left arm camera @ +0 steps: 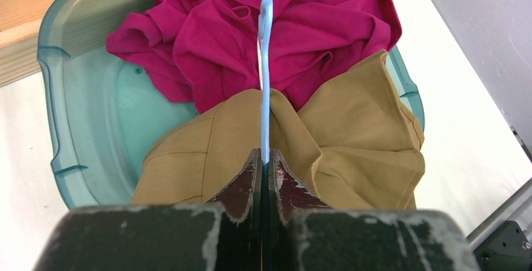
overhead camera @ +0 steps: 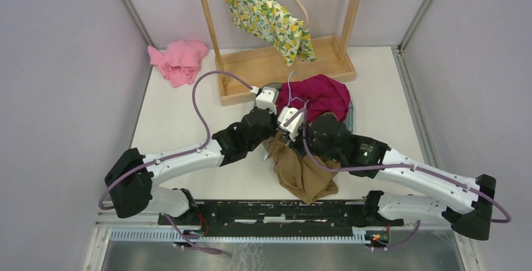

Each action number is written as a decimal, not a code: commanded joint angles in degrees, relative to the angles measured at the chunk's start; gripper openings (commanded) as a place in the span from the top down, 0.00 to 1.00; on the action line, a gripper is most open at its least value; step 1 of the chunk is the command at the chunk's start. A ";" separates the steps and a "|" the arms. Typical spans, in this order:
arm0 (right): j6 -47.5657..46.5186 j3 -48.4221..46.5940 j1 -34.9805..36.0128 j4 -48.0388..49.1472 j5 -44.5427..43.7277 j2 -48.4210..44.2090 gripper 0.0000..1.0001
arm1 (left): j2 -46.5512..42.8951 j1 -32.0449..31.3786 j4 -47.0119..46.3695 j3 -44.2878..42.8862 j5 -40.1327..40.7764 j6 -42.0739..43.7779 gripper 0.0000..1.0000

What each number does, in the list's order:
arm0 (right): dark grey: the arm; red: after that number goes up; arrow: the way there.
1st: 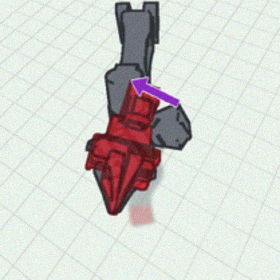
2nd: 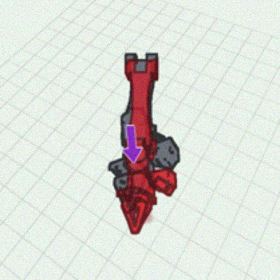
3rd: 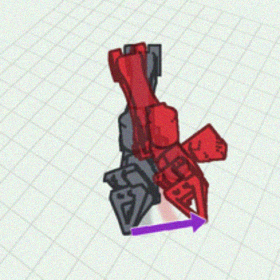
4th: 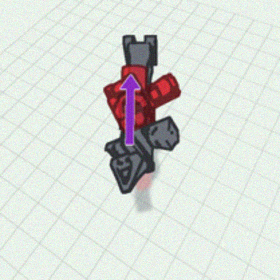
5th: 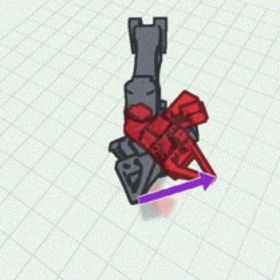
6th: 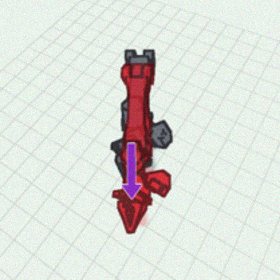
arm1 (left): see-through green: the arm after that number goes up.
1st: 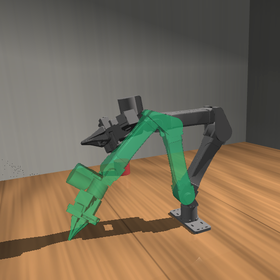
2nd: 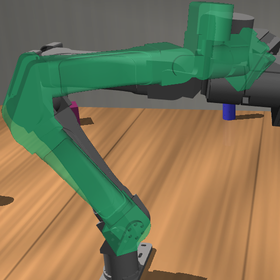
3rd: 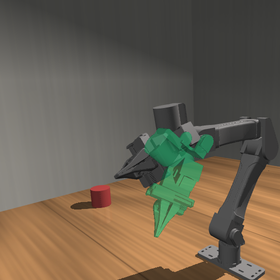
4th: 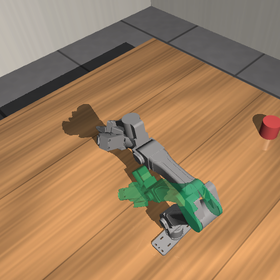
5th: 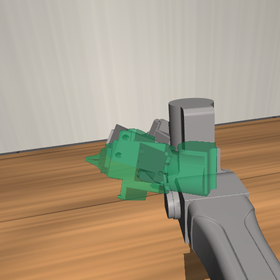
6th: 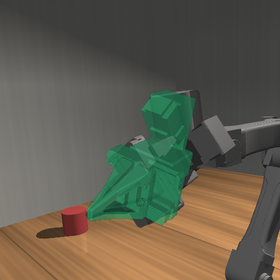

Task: Place the skirt on the hanger
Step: Hang the skirt on the hanger.

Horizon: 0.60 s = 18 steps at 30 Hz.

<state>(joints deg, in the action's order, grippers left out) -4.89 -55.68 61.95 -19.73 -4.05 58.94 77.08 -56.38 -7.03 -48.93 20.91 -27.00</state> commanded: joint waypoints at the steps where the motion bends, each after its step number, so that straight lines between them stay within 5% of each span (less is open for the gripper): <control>1: 1.41 0.33 3.07 7.42 -0.74 -1.05 0.98 | 4.31 -0.50 3.01 -1.32 0.29 0.62 0.97; 18: 1.88 3.10 8.33 8.26 -3.35 -4.59 0.98 | 8.61 0.08 4.63 -3.84 0.54 -0.10 0.97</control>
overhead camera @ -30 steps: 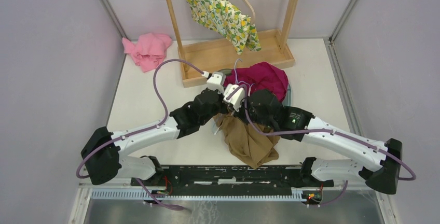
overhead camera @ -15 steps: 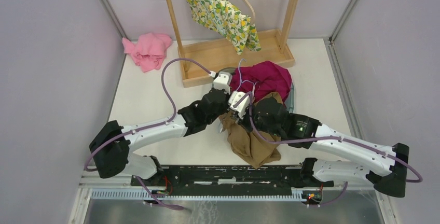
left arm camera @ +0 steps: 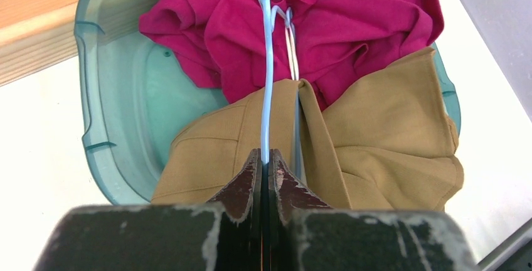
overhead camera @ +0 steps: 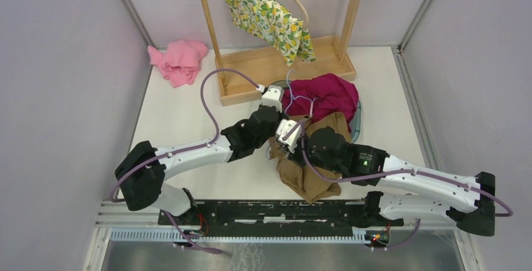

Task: Place the skirt on the hanger
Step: Hang the skirt on the hanger.

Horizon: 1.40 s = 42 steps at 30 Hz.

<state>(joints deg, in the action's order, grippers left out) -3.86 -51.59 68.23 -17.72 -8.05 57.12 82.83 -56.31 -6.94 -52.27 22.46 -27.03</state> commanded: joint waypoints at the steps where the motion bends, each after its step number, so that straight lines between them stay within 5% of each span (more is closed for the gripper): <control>1: 0.67 -1.05 2.49 6.21 0.67 -2.92 0.98 | 3.05 0.07 4.44 -0.41 -0.95 -0.25 0.97; 25: -0.68 -4.28 7.45 3.25 -4.63 4.12 0.98 | 1.87 0.51 5.69 0.13 -2.70 -2.75 0.97; 42: 11.90 11.70 7.49 10.70 -3.12 -1.60 0.98 | 0.22 -0.28 3.42 4.69 -5.29 -3.76 0.97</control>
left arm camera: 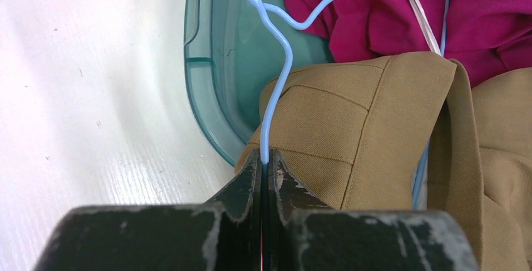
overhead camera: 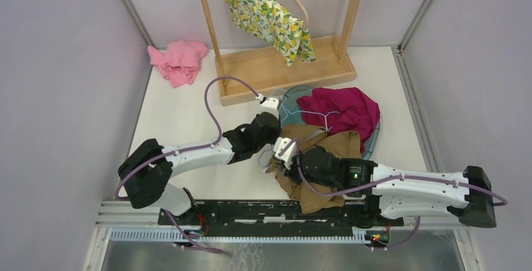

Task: Place the skirt on the hanger
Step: Hang the skirt on the hanger.

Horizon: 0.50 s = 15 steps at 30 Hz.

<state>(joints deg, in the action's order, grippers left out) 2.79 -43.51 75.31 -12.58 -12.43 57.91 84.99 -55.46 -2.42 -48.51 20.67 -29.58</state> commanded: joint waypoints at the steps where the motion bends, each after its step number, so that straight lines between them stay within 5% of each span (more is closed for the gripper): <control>1: 6.10 4.67 0.48 6.23 1.53 -2.70 0.98 | -1.87 -1.26 -1.18 0.94 -3.52 -1.19 0.97; 15: 11.61 12.58 3.59 9.83 -0.32 -4.08 0.95 | 0.68 -4.25 -5.01 3.66 -2.54 -1.75 0.97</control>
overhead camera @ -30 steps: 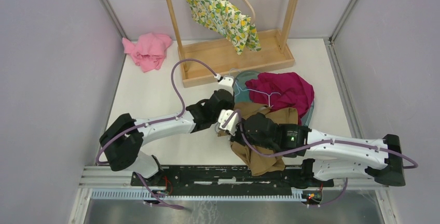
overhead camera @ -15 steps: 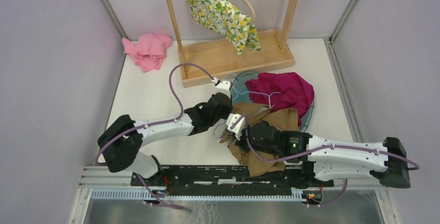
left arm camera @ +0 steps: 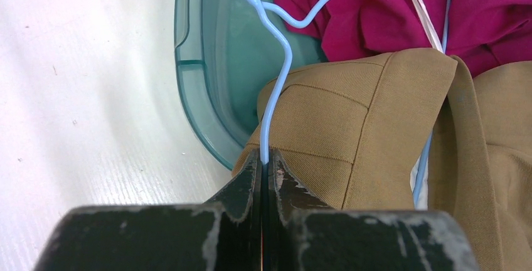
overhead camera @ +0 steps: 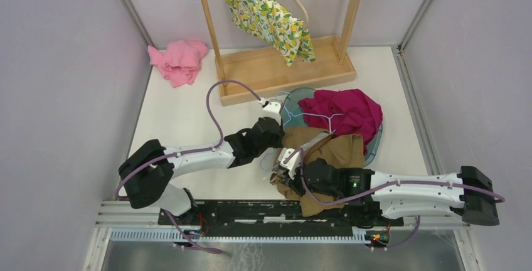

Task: Place the skirt on the hanger
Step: Hang the skirt on the hanger.

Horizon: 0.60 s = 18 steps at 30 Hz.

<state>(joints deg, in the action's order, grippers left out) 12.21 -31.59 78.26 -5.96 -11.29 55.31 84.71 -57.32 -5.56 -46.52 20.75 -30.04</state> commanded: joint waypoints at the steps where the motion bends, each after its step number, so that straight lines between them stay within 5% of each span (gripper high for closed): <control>1: 2.20 0.70 0.82 3.16 -1.39 -1.44 0.96 | 0.92 -2.88 -2.56 2.07 -2.16 -1.21 0.97; 18: 5.01 2.18 3.87 0.44 -4.52 -3.15 0.94 | -0.72 -11.06 -19.08 9.50 10.25 3.55 0.97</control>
<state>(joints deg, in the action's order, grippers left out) 16.10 -28.29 81.62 -6.11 -13.74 53.12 84.71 -64.95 -20.16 -39.16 28.97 -29.91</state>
